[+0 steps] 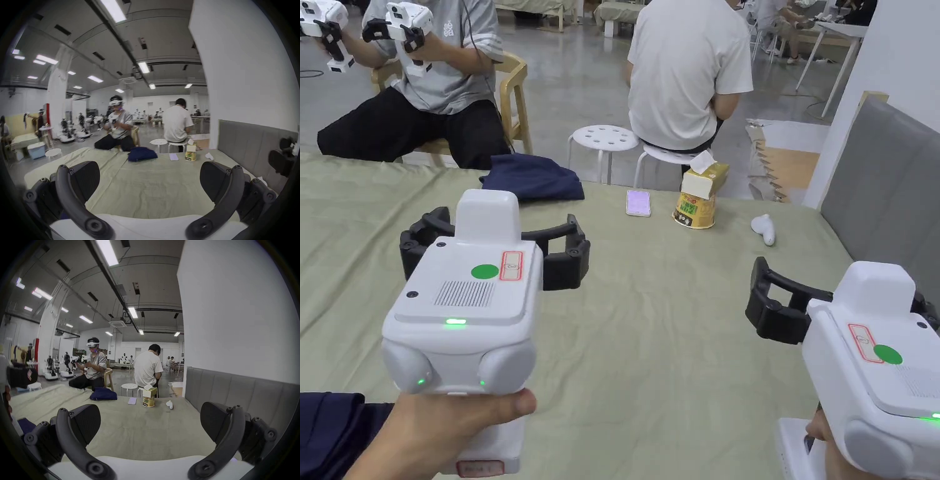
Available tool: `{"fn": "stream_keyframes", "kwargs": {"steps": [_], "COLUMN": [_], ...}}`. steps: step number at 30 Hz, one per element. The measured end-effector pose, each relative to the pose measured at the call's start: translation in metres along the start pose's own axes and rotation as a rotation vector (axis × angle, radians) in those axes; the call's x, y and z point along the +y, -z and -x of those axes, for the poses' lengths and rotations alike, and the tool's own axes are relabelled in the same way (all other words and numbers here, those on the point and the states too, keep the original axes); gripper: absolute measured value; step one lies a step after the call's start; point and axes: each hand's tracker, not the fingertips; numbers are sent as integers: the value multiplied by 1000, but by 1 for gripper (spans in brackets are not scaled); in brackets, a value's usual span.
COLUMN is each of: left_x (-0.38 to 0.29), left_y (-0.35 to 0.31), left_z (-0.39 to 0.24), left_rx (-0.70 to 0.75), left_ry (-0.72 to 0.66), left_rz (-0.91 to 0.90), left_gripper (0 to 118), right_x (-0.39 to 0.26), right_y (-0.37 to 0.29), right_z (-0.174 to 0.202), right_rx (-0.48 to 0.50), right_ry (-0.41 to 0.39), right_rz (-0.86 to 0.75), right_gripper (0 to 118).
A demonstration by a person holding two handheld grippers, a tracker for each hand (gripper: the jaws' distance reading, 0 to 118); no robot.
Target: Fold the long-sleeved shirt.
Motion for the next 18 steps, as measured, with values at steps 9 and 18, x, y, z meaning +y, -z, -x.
{"fn": "stream_keyframes", "kwargs": {"steps": [9,18], "left_x": [8,12], "left_y": [5,-3], "left_z": [5,0], "left_rx": [17,-89], "left_ry": [-31,28], "left_rz": [56,57], "left_gripper": [111,111], "right_x": [4,6], "right_y": [1,1], "right_z": [0,0], "right_rx": [-3,3], "right_ry": [-19,-14], "right_rz": [4,-4], "right_gripper": [118,118]}}
